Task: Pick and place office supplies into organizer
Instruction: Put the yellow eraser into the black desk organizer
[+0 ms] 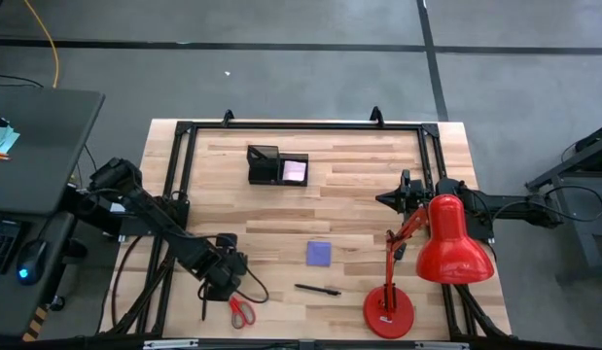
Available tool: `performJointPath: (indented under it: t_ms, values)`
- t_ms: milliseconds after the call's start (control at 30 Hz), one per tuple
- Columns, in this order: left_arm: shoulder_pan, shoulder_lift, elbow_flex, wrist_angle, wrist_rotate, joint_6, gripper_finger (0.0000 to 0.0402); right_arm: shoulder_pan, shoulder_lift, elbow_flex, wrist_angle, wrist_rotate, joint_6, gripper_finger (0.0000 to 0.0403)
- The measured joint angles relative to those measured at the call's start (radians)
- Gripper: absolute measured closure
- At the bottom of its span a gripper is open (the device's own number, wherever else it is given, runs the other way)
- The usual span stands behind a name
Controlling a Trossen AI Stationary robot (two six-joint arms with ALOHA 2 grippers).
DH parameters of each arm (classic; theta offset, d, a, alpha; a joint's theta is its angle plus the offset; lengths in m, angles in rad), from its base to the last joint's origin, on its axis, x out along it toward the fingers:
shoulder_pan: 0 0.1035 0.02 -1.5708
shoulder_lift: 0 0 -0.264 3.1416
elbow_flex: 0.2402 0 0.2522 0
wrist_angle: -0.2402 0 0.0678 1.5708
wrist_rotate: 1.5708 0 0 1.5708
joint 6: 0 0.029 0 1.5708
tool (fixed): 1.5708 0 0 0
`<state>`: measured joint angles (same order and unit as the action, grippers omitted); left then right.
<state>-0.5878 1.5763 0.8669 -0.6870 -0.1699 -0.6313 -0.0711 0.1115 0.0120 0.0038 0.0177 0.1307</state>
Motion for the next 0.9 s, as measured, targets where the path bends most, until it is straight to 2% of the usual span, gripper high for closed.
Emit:
performJointPath:
  t_ms: [567, 900]
  values:
    - [0.013, 0.028, -0.005, 0.062, 0.022, 0.049, 0.0235, 0.000, 0.000, 0.001, 0.000, 0.000, 0.000, 0.0400]
    - [0.013, 0.056, -0.006, 0.077, 0.022, 0.055, 0.0258, 0.000, 0.000, 0.001, -0.001, 0.000, 0.000, 0.0400]
